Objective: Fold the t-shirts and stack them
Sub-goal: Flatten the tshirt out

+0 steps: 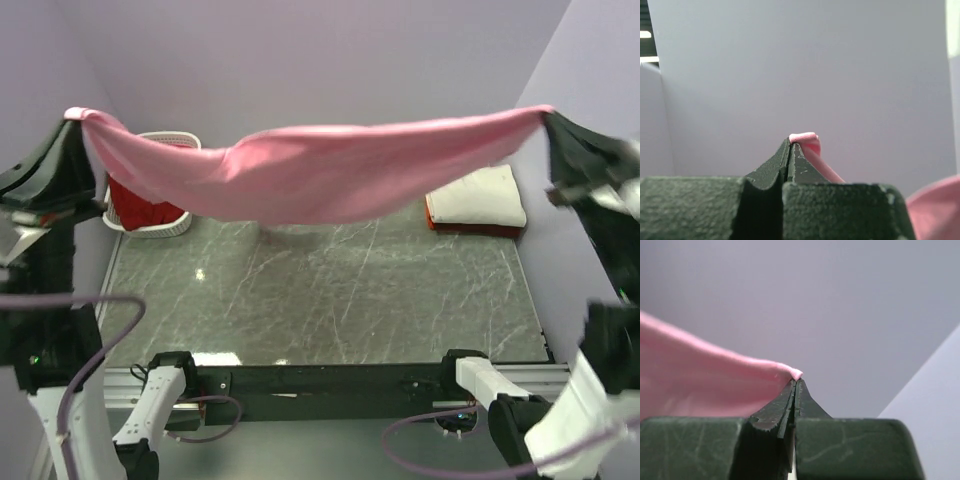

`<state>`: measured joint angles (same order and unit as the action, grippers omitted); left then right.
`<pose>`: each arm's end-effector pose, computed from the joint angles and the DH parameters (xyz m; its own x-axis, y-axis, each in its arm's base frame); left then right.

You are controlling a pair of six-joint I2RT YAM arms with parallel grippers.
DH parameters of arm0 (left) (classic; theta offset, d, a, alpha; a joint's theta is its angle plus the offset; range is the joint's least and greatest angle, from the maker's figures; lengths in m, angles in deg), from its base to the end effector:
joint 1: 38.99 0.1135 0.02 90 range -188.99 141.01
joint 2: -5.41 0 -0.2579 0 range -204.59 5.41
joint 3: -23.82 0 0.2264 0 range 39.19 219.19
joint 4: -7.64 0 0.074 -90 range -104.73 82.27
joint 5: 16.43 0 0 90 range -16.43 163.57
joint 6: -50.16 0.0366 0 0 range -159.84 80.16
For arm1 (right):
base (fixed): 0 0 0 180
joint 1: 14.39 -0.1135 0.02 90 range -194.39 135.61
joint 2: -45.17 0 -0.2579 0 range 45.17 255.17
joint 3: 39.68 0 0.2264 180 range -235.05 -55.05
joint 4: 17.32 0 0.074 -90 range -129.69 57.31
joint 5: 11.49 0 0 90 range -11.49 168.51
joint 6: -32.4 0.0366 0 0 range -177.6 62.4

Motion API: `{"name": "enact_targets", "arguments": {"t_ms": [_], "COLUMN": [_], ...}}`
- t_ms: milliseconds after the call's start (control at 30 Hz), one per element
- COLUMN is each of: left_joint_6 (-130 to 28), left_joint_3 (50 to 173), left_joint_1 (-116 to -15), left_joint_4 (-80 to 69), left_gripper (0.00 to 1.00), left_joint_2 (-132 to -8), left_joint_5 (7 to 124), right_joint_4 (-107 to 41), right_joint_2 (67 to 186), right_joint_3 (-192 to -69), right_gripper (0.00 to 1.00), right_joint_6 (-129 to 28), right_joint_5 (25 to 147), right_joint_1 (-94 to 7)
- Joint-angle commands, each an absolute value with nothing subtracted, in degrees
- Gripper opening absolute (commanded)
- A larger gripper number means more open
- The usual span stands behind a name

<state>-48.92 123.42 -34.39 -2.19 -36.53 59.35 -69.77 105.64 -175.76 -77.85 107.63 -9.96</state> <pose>0.0234 -0.0071 0.5583 0.7158 -0.0959 -0.6917 0.2021 0.9766 0.0738 0.0478 0.0142 0.5989 0.4989 -0.3419 -0.7963 -0.2195 0.8391 -0.4978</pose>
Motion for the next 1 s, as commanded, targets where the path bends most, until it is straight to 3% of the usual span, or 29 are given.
{"name": "enact_targets", "arguments": {"t_ms": [0, 167, 300, 667, 833, 967], "left_joint_6": [-51.08, -50.3, -47.4, -47.38, -53.01, -53.46], "left_joint_3": [129.35, 138.67, 137.29, 102.06, 91.58, 94.03], "left_joint_1": [-35.73, -38.72, -41.54, -41.98, -41.02, -41.01], "left_joint_4": [-6.58, -9.12, -9.93, -0.8, 8.08, 12.13], "left_gripper": [0.01, 0.01, 0.01, 0.01, 0.0, 0.01], "left_joint_2": [-37.31, -39.24, -39.6, -40.64, -54.07, -74.33], "left_joint_5": [58.81, 58.72, 59.95, 72.15, 73.4, 73.4], "right_joint_4": [-75.22, -74.88, -74.09, -57.51, -51.33, -48.43], "right_joint_2": [105.91, 104.41, 104.14, 110.63, 123.72, 142.57], "right_joint_3": [-183.53, -187.77, -184.09, -147.28, -140.48, -143.99], "right_gripper": [0.0, 0.0, 0.0, 0.0, 0.0, 0.0], "right_joint_6": [-75.44, -74.82, -75.18, -72.8, -72.98, -74.2], "right_joint_5": [103.3, 95.58, 94.85, 104.78, 110.49, 109.81], "right_joint_1": [-9.46, -9.46, -9.46, -9.46, -10.69, -13.06]}}
